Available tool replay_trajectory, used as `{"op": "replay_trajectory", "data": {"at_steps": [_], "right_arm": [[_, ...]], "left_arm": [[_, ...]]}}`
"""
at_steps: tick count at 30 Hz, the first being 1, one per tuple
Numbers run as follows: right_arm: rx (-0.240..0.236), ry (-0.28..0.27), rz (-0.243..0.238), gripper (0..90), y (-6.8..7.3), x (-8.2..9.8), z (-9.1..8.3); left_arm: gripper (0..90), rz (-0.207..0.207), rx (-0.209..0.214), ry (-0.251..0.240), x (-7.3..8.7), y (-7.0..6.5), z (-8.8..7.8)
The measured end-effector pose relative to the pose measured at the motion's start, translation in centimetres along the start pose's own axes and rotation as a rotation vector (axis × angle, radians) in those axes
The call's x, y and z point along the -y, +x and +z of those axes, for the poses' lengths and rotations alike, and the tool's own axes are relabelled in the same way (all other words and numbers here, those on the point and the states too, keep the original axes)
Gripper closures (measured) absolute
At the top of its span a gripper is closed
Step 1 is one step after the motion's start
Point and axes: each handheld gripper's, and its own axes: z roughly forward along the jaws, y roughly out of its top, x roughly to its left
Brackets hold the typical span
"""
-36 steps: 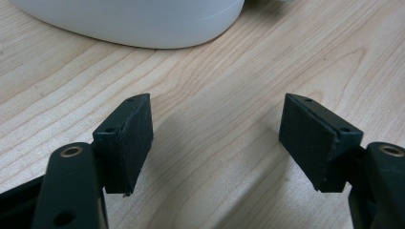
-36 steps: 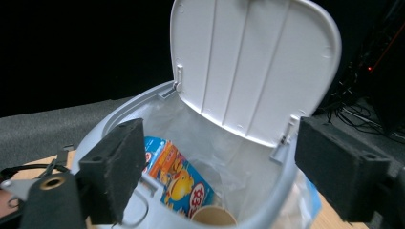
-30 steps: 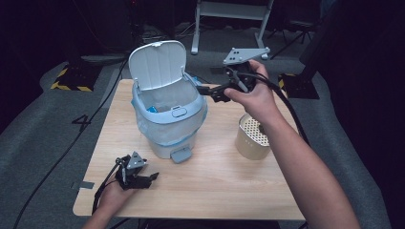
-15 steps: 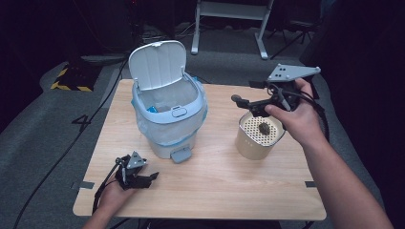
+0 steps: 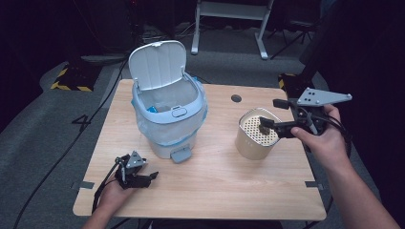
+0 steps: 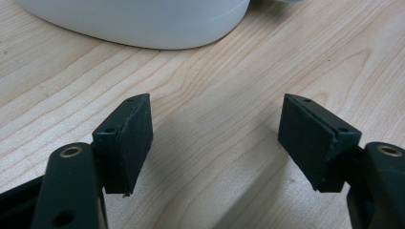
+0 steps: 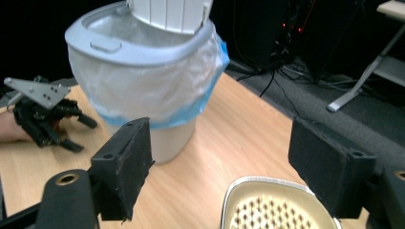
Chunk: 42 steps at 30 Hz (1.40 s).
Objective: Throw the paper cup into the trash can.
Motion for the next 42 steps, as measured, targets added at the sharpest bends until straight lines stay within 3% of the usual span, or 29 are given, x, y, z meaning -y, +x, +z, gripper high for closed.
{"op": "replay_trajectory", "data": {"at_steps": [5, 9, 19, 23, 24, 25, 29, 42], "right_arm": [[0.019, 0.05, 0.014, 26.3, -0.3, 2.1, -0.8], [0.044, 0.072, 0.041, 25.8, -0.7, 4.9, -1.3], [0.077, 0.078, 0.095, 24.7, -1.2, 9.4, -1.5], [0.08, 0.071, 0.145, 24.6, -1.4, 12.3, -1.3], [0.08, 0.071, 0.145, 24.6, -1.4, 12.3, -1.3], [0.065, 0.074, 0.18, 25.0, -1.5, 13.4, -1.2], [0.076, 0.084, 0.202, 25.1, -1.7, 15.4, -1.0], [0.127, 0.152, 0.173, 24.4, -0.6, 20.6, 1.3]], "left_arm": [[27.7, 0.001, -0.001, 0.002, 0.0, 0.0, 0.0], [27.7, 0.0, -0.003, -0.001, 0.0, 0.0, 0.0], [27.0, -0.004, -0.002, 0.001, 0.0, 0.0, 0.0], [25.2, -0.007, -0.01, 0.002, -0.1, 0.0, 0.1], [24.8, -0.007, -0.01, 0.002, -0.1, 0.0, 0.1], [24.6, -0.002, -0.013, 0.005, -0.1, 0.0, 0.1], [24.4, -0.005, -0.017, 0.005, -0.1, 0.0, 0.1], [23.7, -0.014, -0.017, 0.006, -0.1, -0.1, 0.1]]}}
